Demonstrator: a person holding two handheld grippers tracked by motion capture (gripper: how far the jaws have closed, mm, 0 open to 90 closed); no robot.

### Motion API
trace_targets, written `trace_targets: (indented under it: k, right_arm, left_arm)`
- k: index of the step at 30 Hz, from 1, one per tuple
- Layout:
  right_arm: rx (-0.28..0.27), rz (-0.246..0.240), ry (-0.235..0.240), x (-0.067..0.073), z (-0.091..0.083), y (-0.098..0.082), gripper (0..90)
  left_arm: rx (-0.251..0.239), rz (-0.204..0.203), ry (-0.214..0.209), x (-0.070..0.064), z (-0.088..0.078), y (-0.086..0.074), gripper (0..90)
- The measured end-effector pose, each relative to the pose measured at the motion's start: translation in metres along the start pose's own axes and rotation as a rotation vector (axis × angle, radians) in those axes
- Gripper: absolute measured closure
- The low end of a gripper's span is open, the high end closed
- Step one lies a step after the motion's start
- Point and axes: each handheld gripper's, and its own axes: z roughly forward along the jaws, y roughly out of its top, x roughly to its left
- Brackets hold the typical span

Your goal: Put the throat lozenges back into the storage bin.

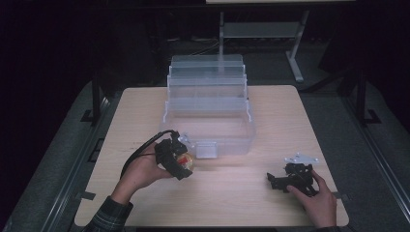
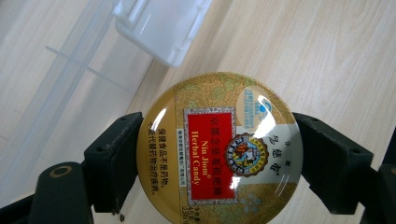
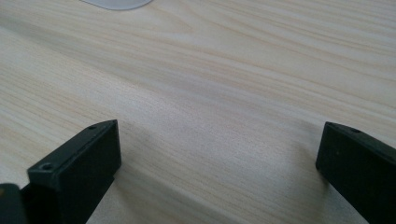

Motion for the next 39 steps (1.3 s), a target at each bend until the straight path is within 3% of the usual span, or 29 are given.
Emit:
trace_targets:
  k: [21,39]
  right_arm:
    - [0.000,0.000,0.000,0.000,0.000,0.000,0.0]
    - [0.000,-0.001,0.001,0.000,0.000,0.000,0.0]
  left_arm:
    - [-0.030,0.020,0.001,0.010,-0.019,0.029,19.5]
    - [-0.067,-0.032,0.019,0.033,-0.031,0.046,19.6]
